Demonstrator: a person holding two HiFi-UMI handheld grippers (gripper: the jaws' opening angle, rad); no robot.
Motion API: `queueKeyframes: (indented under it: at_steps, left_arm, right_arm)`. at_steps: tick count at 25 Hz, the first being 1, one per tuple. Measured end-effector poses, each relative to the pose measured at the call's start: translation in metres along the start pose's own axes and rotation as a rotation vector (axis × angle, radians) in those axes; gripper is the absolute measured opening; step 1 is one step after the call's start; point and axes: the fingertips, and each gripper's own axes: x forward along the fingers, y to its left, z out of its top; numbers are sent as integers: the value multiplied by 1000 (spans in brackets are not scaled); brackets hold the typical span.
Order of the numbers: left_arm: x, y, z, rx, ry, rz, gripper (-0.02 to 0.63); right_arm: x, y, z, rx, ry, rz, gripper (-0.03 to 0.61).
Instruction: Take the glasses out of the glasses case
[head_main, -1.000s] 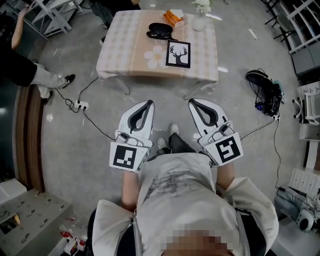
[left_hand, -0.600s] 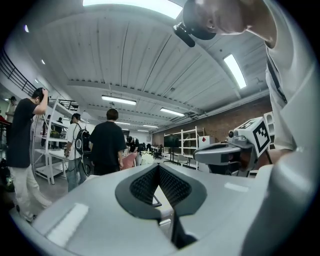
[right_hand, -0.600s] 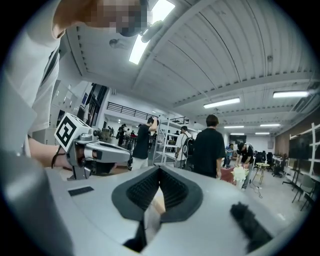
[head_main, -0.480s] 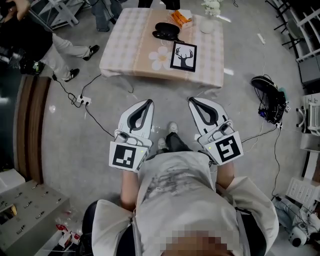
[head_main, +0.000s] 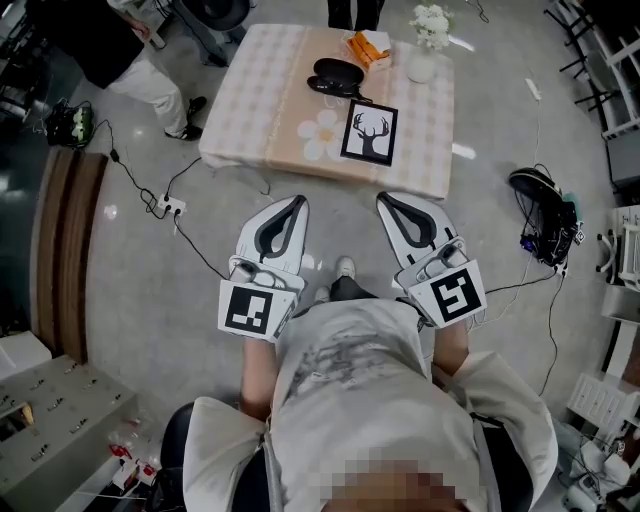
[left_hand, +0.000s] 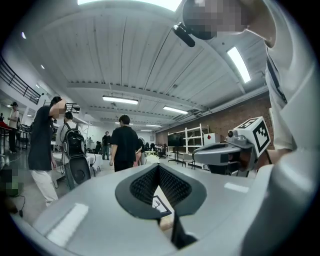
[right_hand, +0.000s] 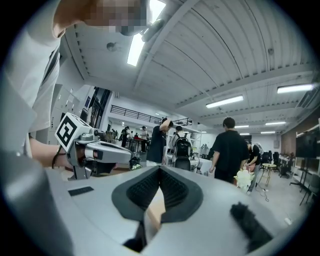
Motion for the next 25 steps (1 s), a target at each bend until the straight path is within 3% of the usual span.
queueKeyframes:
  at_steps: [12, 25]
  left_arm:
    - [45, 6, 8, 26, 19, 42, 8]
    - [77, 24, 4, 20, 10, 36, 8]
  right_arm:
    - [23, -43, -3, 13, -34, 65, 17]
    - [49, -68, -10, 7, -17, 74, 17]
